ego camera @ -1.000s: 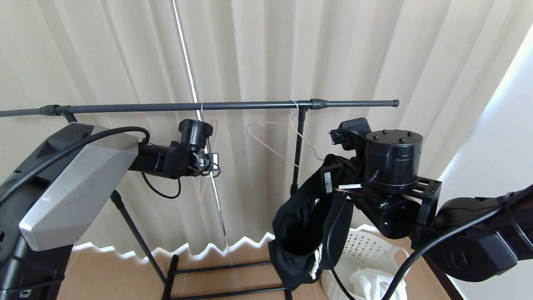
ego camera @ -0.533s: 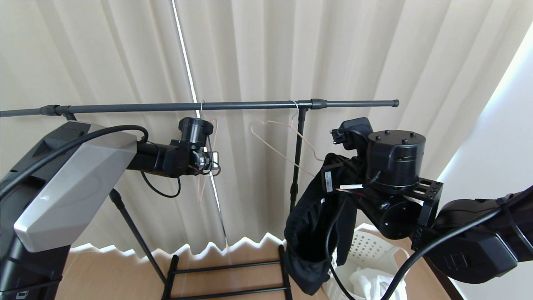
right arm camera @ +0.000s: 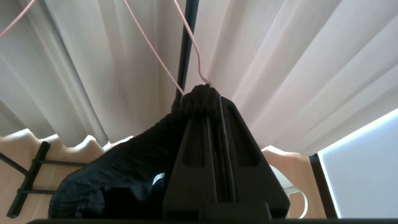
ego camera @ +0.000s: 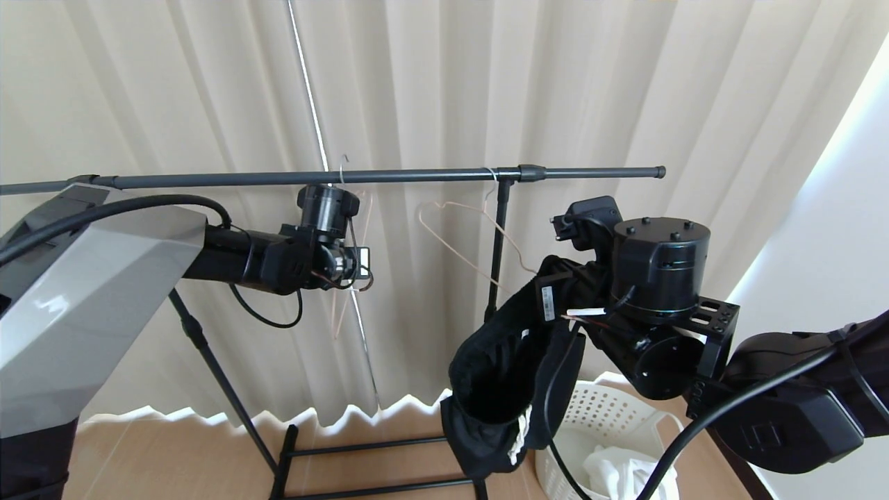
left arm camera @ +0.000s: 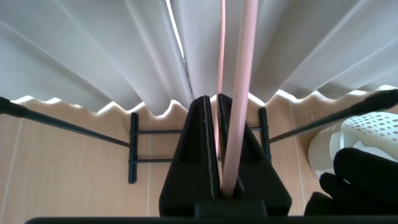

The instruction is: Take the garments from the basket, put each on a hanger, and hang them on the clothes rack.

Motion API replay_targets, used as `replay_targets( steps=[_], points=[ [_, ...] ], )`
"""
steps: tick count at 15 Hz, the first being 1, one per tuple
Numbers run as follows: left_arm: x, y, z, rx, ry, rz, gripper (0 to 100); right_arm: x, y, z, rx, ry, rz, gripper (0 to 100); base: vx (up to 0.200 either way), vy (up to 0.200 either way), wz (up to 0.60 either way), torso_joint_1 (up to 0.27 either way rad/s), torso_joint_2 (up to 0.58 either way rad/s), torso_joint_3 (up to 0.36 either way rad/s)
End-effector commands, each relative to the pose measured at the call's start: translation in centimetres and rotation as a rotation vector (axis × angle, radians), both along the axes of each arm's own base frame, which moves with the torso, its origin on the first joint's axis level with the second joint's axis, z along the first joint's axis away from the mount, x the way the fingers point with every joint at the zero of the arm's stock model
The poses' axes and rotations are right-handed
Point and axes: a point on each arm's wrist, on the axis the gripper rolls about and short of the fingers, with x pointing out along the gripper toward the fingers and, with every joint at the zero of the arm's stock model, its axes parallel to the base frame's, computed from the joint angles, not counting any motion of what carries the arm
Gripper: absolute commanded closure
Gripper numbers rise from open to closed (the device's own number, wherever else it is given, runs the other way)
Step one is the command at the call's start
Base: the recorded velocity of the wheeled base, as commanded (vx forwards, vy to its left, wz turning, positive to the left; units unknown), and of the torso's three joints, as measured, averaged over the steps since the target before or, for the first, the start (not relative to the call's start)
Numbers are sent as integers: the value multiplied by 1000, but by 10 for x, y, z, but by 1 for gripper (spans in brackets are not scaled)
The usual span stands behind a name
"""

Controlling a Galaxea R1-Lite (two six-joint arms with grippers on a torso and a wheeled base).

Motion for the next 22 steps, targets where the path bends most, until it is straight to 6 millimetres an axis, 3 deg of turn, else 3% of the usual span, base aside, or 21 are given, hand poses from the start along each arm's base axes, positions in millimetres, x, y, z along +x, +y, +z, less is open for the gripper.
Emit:
replay_targets(
  steps=[1,6,10,14,16,22],
  points=[
    [-16,-3,15,-6,-14,-18,100,0,0,-1,-1,1,0,100,0,0,0,0,0,0],
    [-52,-10,19,-6,-31,-70,100,0,0,-1,-1,1,0,100,0,0,0,0,0,0],
    [-86,-5,19,-1,-9,-93,100,2,2,-4,-7,8,0,100,0,0,0,0,0,0],
    [-112,1,2,24,-12,-133,100,5,5,-10,-15,18,0,100,0,0,0,0,0,0],
    [-121,6,-12,38,-56,-194,100,8,7,-11,-5,0,1,100,0,0,0,0,0,0],
    [-154,20,-18,-32,-71,-476,100,21,4,-17,-13,6,-28,100,0,0,0,0,0,0]
  ],
)
